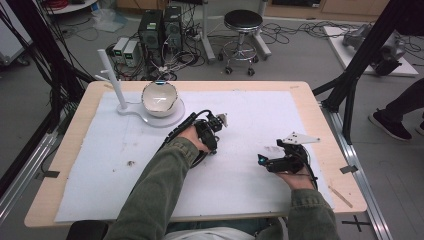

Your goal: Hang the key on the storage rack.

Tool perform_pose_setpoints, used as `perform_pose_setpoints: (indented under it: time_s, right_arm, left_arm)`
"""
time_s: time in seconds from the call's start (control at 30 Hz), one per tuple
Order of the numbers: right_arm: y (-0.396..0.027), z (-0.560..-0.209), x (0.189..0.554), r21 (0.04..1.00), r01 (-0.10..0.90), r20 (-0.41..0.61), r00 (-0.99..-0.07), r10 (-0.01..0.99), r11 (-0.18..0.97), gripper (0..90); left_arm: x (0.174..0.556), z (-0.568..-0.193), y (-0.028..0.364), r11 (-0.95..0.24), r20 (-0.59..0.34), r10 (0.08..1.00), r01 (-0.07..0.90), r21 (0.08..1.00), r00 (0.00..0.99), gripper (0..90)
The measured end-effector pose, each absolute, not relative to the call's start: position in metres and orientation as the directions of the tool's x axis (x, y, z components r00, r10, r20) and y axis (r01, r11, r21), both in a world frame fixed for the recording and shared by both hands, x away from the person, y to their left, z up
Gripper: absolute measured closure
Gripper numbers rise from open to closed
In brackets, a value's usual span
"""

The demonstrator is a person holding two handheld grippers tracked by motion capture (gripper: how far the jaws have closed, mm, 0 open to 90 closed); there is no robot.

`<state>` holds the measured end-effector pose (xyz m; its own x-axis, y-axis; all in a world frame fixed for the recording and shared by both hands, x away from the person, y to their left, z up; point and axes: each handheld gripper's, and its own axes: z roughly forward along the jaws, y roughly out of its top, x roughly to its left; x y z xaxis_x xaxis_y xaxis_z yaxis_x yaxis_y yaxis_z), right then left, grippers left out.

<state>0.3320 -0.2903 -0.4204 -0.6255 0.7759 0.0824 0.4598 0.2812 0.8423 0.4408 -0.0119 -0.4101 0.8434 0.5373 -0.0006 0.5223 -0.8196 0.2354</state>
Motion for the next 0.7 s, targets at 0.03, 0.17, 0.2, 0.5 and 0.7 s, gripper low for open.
perform_pose_setpoints:
  time_s: [0.03, 0.17, 0.2, 0.5, 0.7]
  right_arm:
    - [-0.2903, -0.4204, 0.3322, 0.842, 0.46, 0.082, -0.626, 0.776, 0.282, 0.3]
    - [-0.2899, -0.4207, 0.3323, 0.84, 0.462, 0.081, -0.625, 0.776, 0.284, 0.4]
    - [-0.2898, -0.4208, 0.3322, 0.838, 0.465, 0.083, -0.625, 0.776, 0.285, 0.4]
    - [-0.2898, -0.421, 0.3324, 0.837, 0.466, 0.082, -0.624, 0.777, 0.286, 0.4]
    - [-0.2904, -0.421, 0.3327, 0.838, 0.467, 0.08, -0.617, 0.783, 0.282, 0.4]
  left_arm:
    - [0.4406, -0.4099, -0.0116, -0.826, -0.001, 0.527, 0.512, 0.236, 0.85, 53.9]
    - [0.4402, -0.4099, -0.0117, -0.823, -0.002, 0.531, 0.516, 0.236, 0.847, 57.5]
    - [0.4407, -0.4097, -0.0115, -0.823, 0.003, 0.532, 0.517, 0.235, 0.847, 58.7]
    - [0.4417, -0.4088, -0.0111, -0.801, -0.02, 0.561, 0.549, 0.24, 0.827, 81.5]
    - [0.44, -0.4066, -0.0111, -0.827, -0.001, 0.521, 0.505, 0.245, 0.854, 81.9]
